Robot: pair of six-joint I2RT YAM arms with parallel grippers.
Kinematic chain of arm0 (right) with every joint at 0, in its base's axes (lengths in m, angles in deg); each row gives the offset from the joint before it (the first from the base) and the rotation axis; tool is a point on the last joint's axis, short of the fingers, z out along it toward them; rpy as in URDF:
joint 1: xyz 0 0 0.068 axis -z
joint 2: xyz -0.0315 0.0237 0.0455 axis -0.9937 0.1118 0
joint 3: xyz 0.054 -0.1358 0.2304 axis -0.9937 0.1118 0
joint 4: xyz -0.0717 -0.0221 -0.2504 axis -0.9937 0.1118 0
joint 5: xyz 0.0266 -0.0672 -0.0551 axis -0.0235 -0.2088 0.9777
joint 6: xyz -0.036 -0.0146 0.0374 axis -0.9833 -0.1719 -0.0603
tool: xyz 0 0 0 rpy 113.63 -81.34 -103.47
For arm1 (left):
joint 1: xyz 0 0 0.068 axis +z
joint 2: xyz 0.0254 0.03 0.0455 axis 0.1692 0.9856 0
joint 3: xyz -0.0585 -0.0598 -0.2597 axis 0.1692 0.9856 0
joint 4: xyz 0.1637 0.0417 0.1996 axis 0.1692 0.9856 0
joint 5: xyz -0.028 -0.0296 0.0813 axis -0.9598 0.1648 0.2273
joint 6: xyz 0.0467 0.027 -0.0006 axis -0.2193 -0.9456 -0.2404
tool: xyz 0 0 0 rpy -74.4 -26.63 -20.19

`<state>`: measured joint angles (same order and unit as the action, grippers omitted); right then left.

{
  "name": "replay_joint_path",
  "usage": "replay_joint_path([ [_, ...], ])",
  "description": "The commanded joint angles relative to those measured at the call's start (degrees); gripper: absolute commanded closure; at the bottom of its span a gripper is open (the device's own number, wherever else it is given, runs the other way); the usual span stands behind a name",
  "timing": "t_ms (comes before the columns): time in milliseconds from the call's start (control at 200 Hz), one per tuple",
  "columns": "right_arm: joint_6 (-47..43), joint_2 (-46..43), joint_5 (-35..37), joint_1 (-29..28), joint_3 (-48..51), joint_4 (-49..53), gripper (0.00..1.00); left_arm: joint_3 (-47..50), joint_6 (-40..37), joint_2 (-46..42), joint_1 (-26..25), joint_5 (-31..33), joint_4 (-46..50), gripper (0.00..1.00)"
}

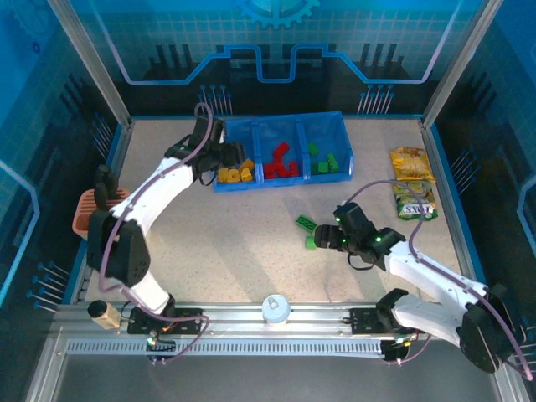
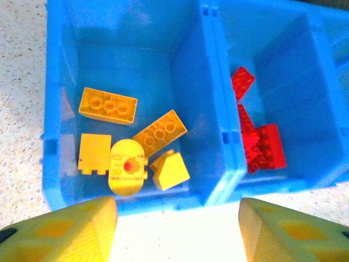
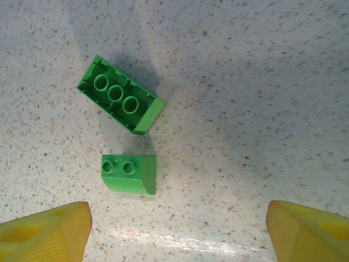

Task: Sort the legos into containers by color
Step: Pick up the lego from the center of the table.

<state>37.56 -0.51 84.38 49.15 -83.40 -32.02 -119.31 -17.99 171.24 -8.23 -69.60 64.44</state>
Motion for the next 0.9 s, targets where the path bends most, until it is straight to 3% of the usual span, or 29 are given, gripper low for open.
replay_joint_path([
  [0,-0.96,4.54,-0.41,-1.86,-3.55,-1.45,0.15,6.07,2.02,-5.69,-0.82,-1.09,-2.77,0.39],
  [195,-0.58,14.49,0.4,-5.58,-8.7,-0.54,0.17,15.56,2.95,-14.2,-2.66,0.25,-3.89,0.39],
  [500,1.28,25.17,3.46,-9.28,-13.33,1.32,0.34,27.15,3.89,-22.92,-5.07,1.62,-5.64,0.39],
  [895,0.83,28.51,8.28,-11.0,-19.18,6.74,0.69,34.85,4.23,-28.9,-5.84,2.36,-5.91,0.39],
])
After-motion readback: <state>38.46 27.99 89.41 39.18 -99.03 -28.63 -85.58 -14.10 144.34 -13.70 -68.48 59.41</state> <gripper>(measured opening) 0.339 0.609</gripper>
